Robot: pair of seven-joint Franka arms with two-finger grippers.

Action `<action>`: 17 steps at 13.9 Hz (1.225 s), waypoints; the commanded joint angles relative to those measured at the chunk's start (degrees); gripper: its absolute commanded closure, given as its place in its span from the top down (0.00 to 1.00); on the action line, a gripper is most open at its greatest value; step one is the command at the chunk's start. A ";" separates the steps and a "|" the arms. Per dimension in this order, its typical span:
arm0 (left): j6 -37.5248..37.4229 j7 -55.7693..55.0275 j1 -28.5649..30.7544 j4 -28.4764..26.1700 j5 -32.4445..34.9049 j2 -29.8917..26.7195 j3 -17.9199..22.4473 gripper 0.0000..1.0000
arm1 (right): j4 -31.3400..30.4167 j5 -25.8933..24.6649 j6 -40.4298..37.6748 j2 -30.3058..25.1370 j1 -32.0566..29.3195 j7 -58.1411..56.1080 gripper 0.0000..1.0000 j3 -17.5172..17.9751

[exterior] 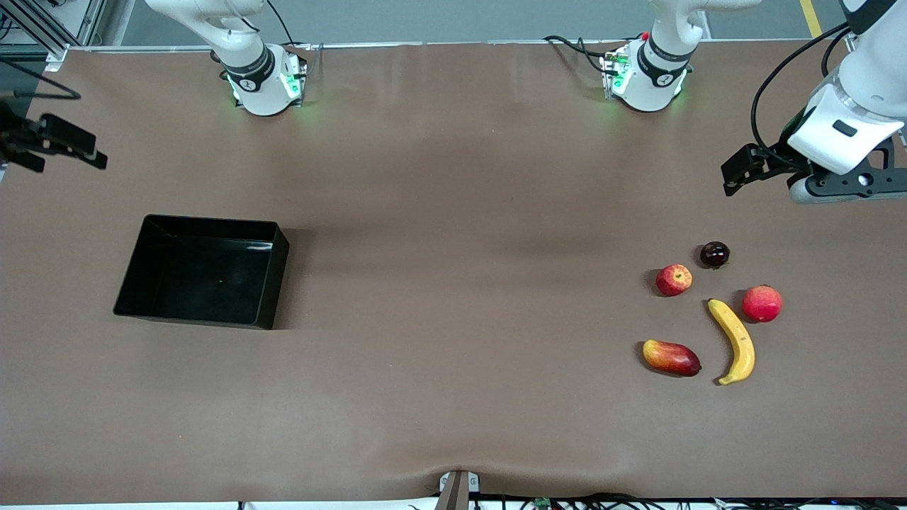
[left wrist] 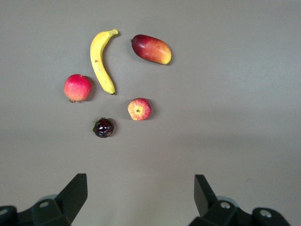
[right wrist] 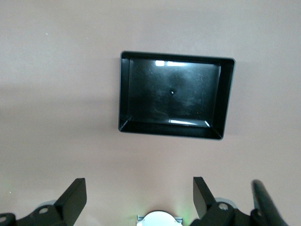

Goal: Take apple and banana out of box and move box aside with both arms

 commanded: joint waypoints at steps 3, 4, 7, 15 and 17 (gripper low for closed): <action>1.07 -0.20 0.27 -1.34 -0.13 -1.31 -0.44 1.00 | -12.54 -5.65 6.73 -9.23 -0.69 0.11 1.00 0.77; 1.15 -0.20 0.01 -1.34 -0.13 -1.22 -0.44 1.00 | -12.45 -5.57 7.08 -9.06 -0.69 -0.50 1.00 0.68; 1.07 -0.29 0.18 -1.34 -0.13 -1.75 -0.44 1.00 | -11.84 -4.08 7.17 -8.62 -0.78 -0.86 1.00 0.68; 1.59 -0.37 0.27 -1.08 -0.22 -1.66 -0.44 1.00 | -9.29 -0.73 7.79 -6.68 -1.13 -1.30 1.00 0.50; 1.59 -0.37 0.27 -0.99 -0.31 -1.40 -0.44 1.00 | -9.29 -0.65 7.79 -6.68 -1.39 -1.30 1.00 0.50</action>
